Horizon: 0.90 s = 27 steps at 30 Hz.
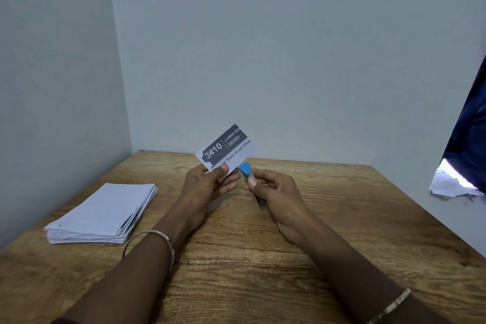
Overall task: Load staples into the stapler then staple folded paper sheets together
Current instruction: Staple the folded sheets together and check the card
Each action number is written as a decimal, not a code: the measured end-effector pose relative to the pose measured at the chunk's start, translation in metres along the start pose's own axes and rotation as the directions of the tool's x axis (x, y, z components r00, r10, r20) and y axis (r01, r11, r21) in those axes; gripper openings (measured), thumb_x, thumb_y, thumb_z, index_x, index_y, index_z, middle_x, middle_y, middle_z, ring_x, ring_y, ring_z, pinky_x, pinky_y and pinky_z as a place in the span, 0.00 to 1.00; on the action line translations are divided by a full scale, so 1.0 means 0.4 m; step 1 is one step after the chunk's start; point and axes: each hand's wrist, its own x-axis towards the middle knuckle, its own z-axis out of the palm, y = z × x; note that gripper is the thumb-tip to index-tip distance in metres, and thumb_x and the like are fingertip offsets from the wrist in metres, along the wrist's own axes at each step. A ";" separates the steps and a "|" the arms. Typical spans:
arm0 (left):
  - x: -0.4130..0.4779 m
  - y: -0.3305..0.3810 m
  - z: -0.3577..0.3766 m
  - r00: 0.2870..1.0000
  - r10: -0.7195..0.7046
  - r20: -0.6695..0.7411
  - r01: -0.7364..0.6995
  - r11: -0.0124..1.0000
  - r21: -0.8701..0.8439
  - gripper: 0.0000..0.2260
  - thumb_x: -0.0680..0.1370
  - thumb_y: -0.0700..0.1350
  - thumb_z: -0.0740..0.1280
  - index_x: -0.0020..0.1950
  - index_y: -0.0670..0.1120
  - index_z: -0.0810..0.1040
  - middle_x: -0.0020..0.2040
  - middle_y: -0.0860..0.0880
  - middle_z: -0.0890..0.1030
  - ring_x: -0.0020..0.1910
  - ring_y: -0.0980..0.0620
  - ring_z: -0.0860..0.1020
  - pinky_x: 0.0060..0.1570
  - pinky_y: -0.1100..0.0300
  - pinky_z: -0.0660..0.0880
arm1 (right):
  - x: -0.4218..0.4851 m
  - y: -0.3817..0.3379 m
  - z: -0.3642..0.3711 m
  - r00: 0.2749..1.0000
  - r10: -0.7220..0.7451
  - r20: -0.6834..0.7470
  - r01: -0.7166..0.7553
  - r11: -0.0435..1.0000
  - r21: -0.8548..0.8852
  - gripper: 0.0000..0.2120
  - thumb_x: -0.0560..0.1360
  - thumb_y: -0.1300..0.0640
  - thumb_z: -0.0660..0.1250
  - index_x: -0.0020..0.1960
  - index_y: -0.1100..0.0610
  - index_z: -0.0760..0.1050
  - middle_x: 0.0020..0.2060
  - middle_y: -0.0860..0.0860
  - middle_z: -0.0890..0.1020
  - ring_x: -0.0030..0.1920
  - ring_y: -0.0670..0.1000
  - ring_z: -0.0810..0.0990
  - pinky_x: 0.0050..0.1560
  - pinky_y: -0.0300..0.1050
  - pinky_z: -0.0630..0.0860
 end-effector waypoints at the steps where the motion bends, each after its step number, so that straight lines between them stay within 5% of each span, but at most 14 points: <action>1: 0.001 0.000 0.001 1.000 -0.002 0.011 0.002 1.000 -0.009 0.09 0.80 0.37 0.68 0.60 0.38 0.79 0.53 0.39 0.87 0.52 0.44 0.86 0.47 0.56 0.84 | 0.003 0.000 0.000 1.000 0.004 -0.010 -0.004 1.000 0.011 0.13 0.77 0.63 0.72 0.61 0.58 0.83 0.53 0.59 0.87 0.61 0.60 0.83 0.66 0.55 0.78; 10: -0.005 -0.009 0.012 0.995 -0.010 0.097 0.005 0.999 0.049 0.11 0.80 0.36 0.67 0.62 0.37 0.78 0.55 0.40 0.87 0.53 0.44 0.86 0.47 0.57 0.84 | 0.010 0.000 -0.010 1.000 -0.001 0.017 0.000 0.997 0.075 0.11 0.76 0.63 0.72 0.58 0.60 0.84 0.52 0.60 0.88 0.59 0.60 0.84 0.64 0.54 0.80; 15: -0.011 -0.006 0.014 0.992 -0.009 0.125 0.000 0.997 0.074 0.12 0.80 0.36 0.67 0.63 0.36 0.78 0.54 0.39 0.87 0.52 0.43 0.86 0.47 0.57 0.84 | 0.011 -0.001 -0.018 0.999 0.019 0.038 -0.024 0.993 0.115 0.09 0.77 0.67 0.71 0.54 0.59 0.84 0.50 0.61 0.88 0.48 0.52 0.87 0.48 0.39 0.83; 22: -0.016 -0.006 0.025 0.986 -0.021 0.164 0.009 0.997 0.072 0.13 0.80 0.37 0.68 0.65 0.37 0.77 0.54 0.39 0.87 0.53 0.42 0.86 0.48 0.56 0.84 | 0.011 -0.011 -0.012 0.994 0.072 -0.078 -0.059 0.986 0.159 0.11 0.76 0.68 0.71 0.58 0.65 0.82 0.52 0.66 0.85 0.49 0.56 0.84 0.51 0.46 0.81; 27: -0.018 -0.011 0.027 0.980 -0.027 0.198 0.017 0.998 0.053 0.14 0.80 0.36 0.67 0.66 0.38 0.76 0.55 0.38 0.86 0.52 0.42 0.86 0.47 0.56 0.84 | 0.019 -0.006 -0.002 0.983 0.103 -0.150 -0.080 0.986 0.148 0.08 0.76 0.70 0.70 0.54 0.66 0.82 0.37 0.57 0.86 0.31 0.44 0.83 0.33 0.37 0.78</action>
